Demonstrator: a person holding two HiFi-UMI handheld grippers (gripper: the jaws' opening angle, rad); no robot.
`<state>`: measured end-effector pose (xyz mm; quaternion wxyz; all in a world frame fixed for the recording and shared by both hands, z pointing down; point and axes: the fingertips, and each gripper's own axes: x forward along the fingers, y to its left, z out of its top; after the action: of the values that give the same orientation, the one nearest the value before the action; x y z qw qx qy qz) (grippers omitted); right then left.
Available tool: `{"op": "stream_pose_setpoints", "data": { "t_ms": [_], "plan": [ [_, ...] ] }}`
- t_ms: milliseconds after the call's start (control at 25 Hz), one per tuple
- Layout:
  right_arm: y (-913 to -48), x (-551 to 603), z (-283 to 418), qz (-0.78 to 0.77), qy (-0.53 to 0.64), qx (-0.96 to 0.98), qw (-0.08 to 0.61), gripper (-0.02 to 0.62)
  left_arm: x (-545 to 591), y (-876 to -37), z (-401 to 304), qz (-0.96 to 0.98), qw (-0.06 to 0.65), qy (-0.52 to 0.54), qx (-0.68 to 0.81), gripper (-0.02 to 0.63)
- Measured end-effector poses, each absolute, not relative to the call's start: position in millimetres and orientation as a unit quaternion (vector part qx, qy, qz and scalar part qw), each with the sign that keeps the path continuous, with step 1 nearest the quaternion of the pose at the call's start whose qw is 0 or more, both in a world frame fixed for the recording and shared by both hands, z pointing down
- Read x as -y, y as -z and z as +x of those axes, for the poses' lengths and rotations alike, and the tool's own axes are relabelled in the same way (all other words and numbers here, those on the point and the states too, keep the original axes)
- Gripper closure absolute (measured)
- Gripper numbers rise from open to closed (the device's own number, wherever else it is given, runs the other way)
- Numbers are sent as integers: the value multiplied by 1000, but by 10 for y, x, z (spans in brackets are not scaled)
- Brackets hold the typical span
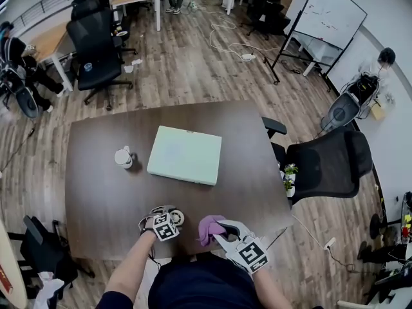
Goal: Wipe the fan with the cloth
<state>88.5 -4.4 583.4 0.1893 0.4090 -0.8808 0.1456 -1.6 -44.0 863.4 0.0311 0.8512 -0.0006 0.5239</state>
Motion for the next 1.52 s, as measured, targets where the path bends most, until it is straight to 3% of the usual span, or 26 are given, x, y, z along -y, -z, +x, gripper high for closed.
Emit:
{"op": "stream_pose_setpoints", "data": {
  "t_ms": [760,1000,1280,1520],
  "plan": [
    [-5951,72,982,413,-166,875,190,514,490,-8694,-8,855,63,-515,-2,227],
    [-5949,124,1033,411,-166,876,190,515,627,-8482,112,874,101,-473,42,186],
    [-5884,191,1071,410,-164,880,174,514,955,-7885,115,891,199,-372,168,186],
    [-5825,257,1163,416,-158,883,152,515,1150,-7220,-50,893,237,-275,265,196]
  ]
}}
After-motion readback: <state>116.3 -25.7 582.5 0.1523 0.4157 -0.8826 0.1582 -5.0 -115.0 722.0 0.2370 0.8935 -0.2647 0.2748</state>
